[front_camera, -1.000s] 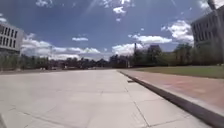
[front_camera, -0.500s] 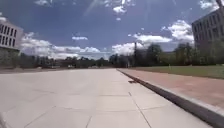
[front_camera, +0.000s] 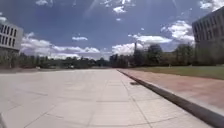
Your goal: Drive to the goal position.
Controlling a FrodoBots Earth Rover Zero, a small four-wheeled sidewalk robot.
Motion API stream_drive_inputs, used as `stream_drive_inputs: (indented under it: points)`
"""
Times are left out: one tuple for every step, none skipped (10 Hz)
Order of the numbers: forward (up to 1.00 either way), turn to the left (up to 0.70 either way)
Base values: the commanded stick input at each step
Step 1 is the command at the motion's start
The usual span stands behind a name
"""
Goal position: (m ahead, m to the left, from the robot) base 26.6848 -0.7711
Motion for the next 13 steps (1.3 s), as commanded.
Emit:
stream_drive_inputs:
  points:
    - [0.7,0.0]
    - [0.7,0.0]
    - [0.7,0.0]
    - [0.7,0.0]
    - [0.7,0.0]
    - [0.7,0.0]
    - [0.7,0.0]
    - [0.7,0.0]
    - [0.7,0.0]
    - [0.7,0.0]
    - [0.7,0.0]
    - [0.7,0.0]
    - [0.7,0.0]
